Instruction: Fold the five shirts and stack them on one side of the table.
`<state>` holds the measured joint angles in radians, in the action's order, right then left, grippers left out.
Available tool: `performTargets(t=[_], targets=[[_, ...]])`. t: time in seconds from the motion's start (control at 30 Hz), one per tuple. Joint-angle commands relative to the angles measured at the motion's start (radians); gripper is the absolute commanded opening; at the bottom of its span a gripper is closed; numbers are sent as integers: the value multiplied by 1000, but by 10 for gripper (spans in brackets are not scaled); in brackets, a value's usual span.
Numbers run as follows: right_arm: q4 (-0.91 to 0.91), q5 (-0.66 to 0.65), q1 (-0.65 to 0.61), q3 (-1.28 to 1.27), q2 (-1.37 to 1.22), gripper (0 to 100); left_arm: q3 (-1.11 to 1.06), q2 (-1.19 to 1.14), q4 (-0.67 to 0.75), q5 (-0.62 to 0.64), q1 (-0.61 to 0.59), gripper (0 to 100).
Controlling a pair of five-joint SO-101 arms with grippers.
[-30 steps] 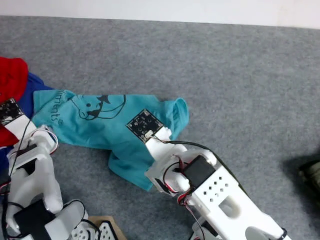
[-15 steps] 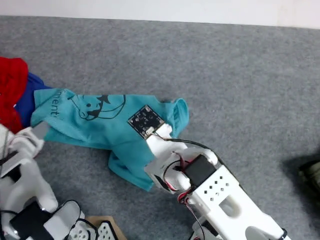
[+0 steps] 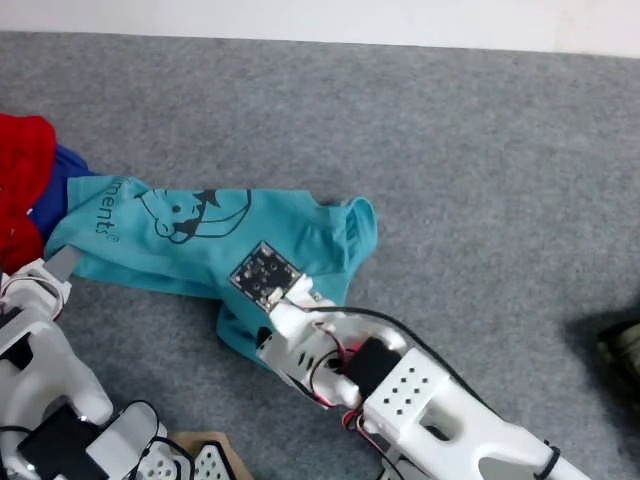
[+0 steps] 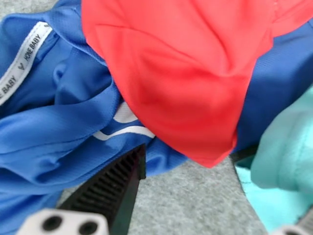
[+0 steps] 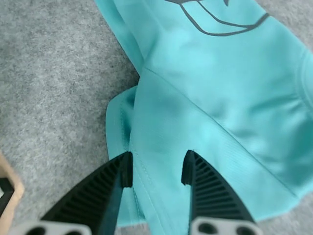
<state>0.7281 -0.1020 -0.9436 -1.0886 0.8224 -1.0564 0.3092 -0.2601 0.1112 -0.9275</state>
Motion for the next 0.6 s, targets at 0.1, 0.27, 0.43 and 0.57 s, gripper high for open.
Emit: performTargets(t=[0.1,0.27,0.43,0.57], targets=[[-151,11,-16,-82,-2,170,-10,33,-14,-2,113,510],[-151,11,-13,-85,-2,170,58,35,-203,-3,191,512],[-151,11,-13,-87,-2,170,269,33,-565,-3,200,511],[-151,11,-13,-97,-2,170,461,33,-832,-3,122,511]])
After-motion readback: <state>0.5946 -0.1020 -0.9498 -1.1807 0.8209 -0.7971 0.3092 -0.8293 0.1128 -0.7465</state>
